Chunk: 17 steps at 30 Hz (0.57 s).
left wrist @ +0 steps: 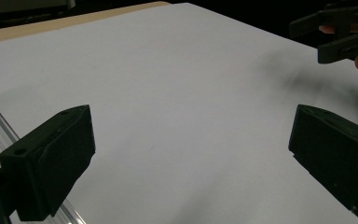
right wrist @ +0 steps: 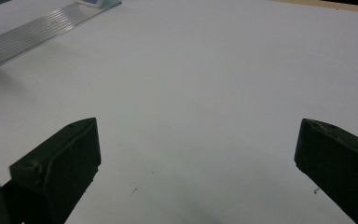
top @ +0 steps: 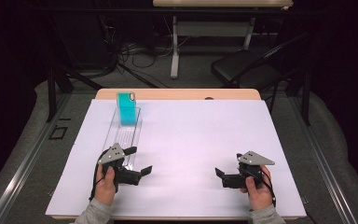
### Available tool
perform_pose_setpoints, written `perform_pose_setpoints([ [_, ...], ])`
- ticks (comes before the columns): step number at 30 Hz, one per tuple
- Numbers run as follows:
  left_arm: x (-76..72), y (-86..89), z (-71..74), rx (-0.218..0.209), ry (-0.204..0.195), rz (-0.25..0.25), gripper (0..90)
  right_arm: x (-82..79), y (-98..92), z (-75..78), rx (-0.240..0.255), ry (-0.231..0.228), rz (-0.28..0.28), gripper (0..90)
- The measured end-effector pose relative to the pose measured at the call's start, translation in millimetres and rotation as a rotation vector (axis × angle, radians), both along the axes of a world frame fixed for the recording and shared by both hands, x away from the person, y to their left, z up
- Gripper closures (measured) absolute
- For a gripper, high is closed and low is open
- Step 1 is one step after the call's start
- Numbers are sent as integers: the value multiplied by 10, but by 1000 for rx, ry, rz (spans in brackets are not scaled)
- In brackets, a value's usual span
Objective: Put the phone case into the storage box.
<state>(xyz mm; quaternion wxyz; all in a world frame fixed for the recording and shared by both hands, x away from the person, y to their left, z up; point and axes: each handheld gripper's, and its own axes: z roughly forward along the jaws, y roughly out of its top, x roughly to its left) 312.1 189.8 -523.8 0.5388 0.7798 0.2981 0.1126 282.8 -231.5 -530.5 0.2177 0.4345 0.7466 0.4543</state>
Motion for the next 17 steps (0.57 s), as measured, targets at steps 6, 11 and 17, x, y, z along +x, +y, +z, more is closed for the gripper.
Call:
perform_pose_setpoints([
  [6, 1, 2, 0, -1, 0, 2, 5, -2, 1, 2, 5, 0, -3, 0],
  [11, 1, 4, 1, -1, -2, 2, 5, -2, 1, 2, 0, -4, 1, 0],
  [17, 4, 4, 1, -5, 0, 5, 5, 1, 1, 0, 1, -2, 0, 0],
])
